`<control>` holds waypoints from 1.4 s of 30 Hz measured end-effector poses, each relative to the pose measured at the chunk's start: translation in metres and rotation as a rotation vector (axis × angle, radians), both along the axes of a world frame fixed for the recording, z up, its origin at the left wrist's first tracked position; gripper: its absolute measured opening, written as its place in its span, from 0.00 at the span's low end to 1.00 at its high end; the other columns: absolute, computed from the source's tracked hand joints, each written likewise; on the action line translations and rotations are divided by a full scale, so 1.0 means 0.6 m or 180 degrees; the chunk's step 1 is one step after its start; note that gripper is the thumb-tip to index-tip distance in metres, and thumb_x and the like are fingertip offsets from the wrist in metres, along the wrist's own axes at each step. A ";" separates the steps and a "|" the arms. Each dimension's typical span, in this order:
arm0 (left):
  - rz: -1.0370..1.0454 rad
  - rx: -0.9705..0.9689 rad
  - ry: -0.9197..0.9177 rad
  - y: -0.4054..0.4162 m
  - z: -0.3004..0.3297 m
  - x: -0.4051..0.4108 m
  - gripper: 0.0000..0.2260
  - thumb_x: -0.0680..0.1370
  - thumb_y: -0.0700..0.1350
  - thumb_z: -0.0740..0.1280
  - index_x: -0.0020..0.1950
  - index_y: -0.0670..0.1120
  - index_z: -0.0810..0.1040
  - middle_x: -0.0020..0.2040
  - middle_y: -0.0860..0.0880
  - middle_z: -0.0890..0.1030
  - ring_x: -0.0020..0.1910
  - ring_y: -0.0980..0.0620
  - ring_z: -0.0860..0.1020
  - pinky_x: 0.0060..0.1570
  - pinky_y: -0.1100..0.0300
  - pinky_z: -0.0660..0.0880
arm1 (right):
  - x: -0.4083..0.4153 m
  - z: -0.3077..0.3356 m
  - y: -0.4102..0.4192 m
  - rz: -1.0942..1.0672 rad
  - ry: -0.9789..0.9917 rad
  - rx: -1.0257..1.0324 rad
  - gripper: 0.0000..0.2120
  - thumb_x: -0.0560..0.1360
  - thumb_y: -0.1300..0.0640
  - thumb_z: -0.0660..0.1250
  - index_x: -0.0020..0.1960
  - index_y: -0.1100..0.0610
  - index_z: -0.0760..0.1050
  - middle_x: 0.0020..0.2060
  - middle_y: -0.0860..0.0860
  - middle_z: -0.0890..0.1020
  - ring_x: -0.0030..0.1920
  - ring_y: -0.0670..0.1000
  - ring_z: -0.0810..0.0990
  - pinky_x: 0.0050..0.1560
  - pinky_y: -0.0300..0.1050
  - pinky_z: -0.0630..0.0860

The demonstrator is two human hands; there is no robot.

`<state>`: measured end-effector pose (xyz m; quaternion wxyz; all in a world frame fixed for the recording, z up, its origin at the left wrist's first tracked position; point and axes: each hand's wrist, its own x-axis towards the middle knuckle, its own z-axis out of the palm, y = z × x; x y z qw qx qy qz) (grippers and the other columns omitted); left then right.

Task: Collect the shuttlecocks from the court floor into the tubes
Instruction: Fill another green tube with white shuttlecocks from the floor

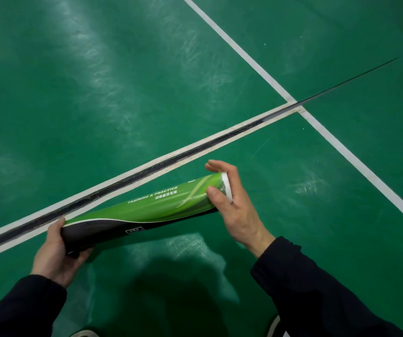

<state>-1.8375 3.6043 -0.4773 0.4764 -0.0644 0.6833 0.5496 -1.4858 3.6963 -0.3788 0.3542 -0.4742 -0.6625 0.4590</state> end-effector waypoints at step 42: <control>-0.0358 0.1411 -0.0092 0.044 0.128 0.066 0.18 0.79 0.63 0.66 0.61 0.54 0.79 0.62 0.49 0.82 0.64 0.48 0.79 0.62 0.47 0.74 | 0.053 -0.059 0.036 -0.1471 0.1017 -0.2128 0.12 0.81 0.44 0.63 0.61 0.45 0.77 0.55 0.48 0.81 0.53 0.50 0.80 0.45 0.49 0.80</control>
